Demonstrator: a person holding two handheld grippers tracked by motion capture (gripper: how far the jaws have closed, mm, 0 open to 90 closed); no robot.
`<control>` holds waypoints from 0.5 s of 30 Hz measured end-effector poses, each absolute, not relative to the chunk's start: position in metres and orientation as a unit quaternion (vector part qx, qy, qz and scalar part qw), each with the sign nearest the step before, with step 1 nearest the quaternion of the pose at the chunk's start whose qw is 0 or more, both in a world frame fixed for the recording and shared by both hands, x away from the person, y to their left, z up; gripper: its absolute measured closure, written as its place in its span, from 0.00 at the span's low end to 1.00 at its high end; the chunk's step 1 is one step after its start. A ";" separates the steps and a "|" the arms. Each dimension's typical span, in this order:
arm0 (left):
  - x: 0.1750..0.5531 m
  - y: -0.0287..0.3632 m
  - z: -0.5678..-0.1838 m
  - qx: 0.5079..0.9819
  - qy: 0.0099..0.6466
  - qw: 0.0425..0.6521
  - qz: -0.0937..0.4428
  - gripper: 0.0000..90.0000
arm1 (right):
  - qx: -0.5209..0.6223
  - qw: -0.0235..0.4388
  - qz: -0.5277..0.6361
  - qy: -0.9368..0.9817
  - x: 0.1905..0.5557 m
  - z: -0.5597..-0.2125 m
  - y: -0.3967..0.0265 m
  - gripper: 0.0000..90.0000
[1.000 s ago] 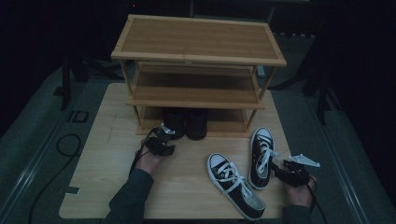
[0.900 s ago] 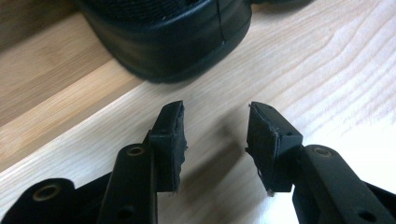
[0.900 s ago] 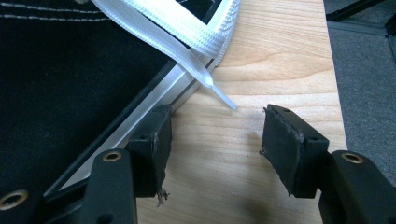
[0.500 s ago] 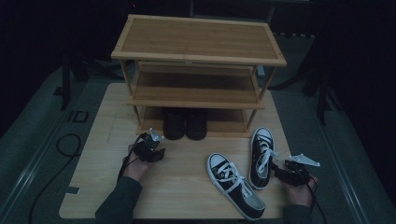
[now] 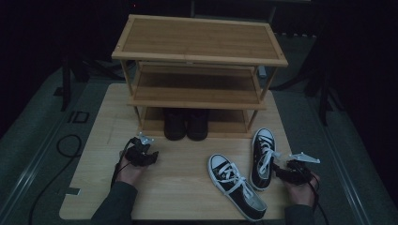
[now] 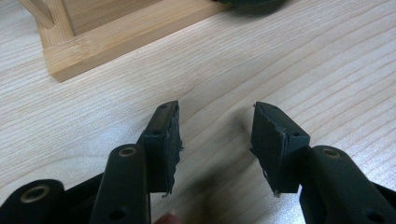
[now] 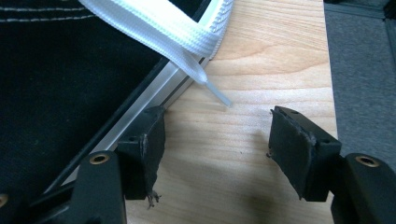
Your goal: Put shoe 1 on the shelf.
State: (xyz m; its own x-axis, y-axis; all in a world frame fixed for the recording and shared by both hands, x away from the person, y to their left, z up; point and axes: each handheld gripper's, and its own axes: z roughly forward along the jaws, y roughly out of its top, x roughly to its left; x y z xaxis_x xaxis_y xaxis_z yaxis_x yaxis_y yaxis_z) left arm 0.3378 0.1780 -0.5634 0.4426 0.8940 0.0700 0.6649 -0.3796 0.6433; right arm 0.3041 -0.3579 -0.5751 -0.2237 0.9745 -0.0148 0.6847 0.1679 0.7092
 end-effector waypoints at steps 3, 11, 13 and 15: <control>0.339 0.182 -0.564 0.802 0.487 0.282 0.201 0.57 | 0.573 0.246 0.285 0.728 0.304 -0.572 -0.356 0.38; 0.339 0.187 -0.567 0.798 0.488 0.298 0.191 0.53 | 0.567 0.242 0.284 0.734 0.300 -0.564 -0.356 0.32; 0.339 0.187 -0.567 0.799 0.486 0.299 0.191 0.52 | 0.567 0.239 0.286 0.735 0.299 -0.564 -0.356 0.32; 0.339 0.188 -0.567 0.800 0.484 0.300 0.191 0.52 | 0.563 0.229 0.298 0.736 0.298 -0.562 -0.359 0.32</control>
State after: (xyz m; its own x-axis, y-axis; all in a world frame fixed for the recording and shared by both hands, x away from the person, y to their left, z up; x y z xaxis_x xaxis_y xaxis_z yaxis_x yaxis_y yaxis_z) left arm 0.3391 0.1877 -0.5673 0.4590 0.8883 0.0144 0.6590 -0.3513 0.6651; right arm 0.2977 -0.3587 -0.5621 -0.2611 0.9653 -0.0015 0.6932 0.1886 0.6957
